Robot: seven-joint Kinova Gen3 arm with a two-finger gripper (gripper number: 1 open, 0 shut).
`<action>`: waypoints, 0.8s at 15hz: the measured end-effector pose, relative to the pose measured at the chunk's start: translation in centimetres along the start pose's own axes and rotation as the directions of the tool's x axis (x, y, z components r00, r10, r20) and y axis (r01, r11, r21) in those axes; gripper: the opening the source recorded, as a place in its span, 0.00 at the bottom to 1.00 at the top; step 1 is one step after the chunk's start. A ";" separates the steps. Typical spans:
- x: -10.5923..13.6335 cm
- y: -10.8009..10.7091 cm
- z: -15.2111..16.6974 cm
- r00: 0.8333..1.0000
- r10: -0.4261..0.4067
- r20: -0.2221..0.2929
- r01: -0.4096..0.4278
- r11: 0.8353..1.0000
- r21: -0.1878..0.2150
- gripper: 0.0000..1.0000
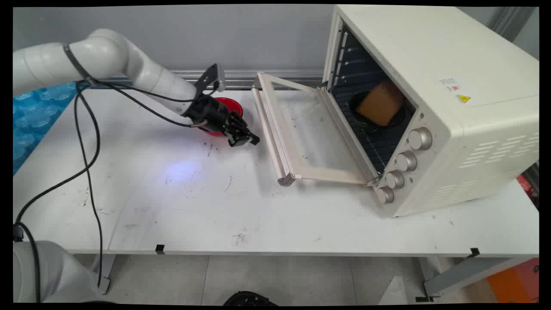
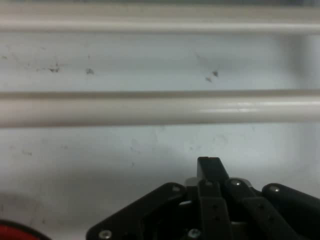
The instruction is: Close the oven
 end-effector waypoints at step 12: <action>2.3 -0.9 4.3 1.000 0.015 -0.017 -0.015 0.999 0.030 0.00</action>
